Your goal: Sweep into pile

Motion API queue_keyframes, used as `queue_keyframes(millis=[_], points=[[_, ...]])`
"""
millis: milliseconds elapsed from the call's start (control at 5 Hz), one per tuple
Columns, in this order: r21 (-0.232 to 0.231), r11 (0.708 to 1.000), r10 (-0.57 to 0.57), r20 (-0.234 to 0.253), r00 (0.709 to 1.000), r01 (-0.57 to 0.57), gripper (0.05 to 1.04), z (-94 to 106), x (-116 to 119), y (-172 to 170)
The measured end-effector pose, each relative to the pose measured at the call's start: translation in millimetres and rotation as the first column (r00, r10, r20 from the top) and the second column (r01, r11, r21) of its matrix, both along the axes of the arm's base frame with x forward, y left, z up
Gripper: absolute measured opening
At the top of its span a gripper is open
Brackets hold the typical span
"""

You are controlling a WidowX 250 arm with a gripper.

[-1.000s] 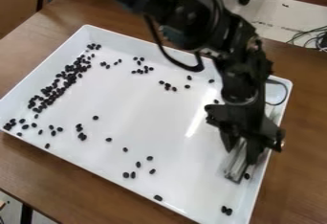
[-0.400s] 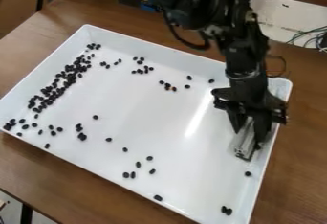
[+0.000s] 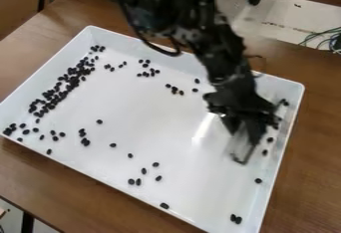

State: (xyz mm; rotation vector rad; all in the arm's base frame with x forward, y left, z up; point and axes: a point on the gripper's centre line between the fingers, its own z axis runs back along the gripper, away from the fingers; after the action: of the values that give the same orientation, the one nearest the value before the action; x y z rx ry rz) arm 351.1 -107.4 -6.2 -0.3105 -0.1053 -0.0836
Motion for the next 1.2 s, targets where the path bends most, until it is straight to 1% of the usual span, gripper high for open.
queue_keyframes(millis=[400, 600, 800, 1000, 1200], points=[[0.075, 0.995, 0.065, -0.007, 0.998, -0.064, 0.354, -6.5, 1.8, 90.5], [0.097, 0.992, 0.082, 0.01, 0.997, -0.082, 0.354, -4.6, 4.9, 131.5], [0.111, 0.985, 0.134, 0.006, 0.991, -0.134, 0.354, -4.9, 0.1, 162.4], [0.129, 0.957, 0.258, 0.029, 0.966, -0.26, 0.353, 1.0, -16.6, 210.9], [0.147, 0.926, 0.346, 0.033, 0.937, -0.347, 0.353, 4.1, -48.5, 250.9]])
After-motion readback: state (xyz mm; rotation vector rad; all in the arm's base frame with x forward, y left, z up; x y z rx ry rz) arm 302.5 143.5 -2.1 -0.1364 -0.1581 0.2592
